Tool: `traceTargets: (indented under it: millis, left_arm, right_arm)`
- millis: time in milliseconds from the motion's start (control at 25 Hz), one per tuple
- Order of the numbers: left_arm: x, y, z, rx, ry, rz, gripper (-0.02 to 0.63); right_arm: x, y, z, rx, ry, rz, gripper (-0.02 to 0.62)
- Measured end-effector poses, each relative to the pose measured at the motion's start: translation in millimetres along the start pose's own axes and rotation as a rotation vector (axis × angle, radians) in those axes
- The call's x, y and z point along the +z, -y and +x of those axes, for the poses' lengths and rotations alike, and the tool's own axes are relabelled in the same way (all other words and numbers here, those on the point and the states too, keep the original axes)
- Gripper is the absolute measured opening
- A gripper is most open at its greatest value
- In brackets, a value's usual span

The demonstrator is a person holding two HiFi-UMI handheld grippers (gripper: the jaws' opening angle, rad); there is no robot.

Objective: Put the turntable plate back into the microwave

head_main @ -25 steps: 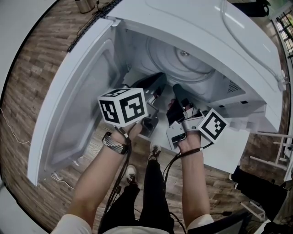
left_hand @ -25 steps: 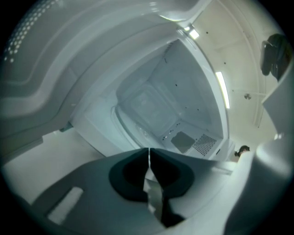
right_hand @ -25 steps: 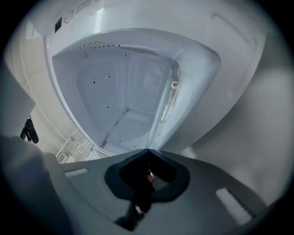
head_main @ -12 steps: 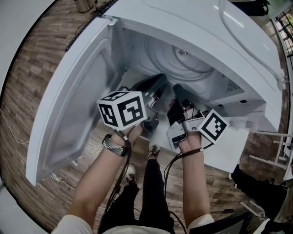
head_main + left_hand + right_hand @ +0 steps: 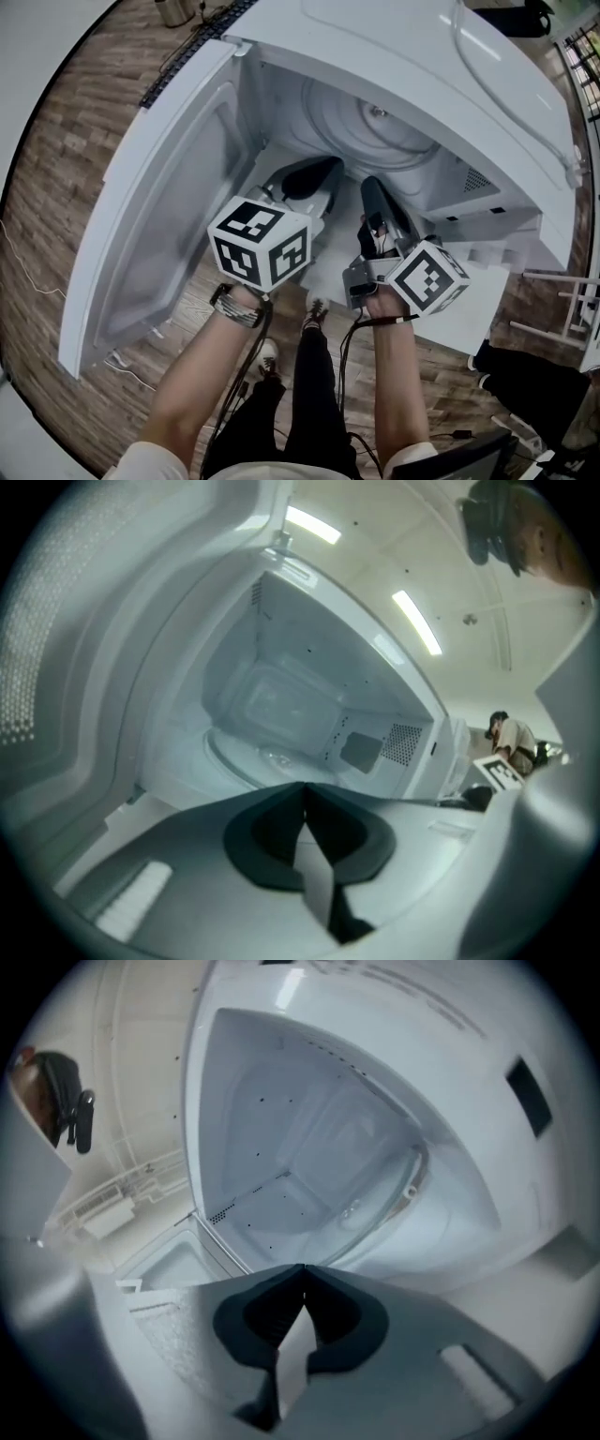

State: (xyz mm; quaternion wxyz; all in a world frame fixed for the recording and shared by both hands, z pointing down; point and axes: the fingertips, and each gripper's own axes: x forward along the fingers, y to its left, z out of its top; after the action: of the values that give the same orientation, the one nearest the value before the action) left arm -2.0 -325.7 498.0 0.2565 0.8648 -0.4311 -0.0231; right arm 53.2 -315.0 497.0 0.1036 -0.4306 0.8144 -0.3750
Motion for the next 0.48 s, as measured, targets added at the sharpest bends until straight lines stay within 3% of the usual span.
traceTargets:
  millis: [200, 480]
  left_arm:
    - [5, 6, -10, 0.025, 0.000, 0.081, 0.006]
    - [31, 28, -34, 0.048, 0.049, 0.181, 0.005]
  right_arm:
    - [14, -18, -14, -0.060, 0.000, -0.306, 0.002]
    - [35, -49, -41, -0.080, 0.026, -0.456, 0.002]
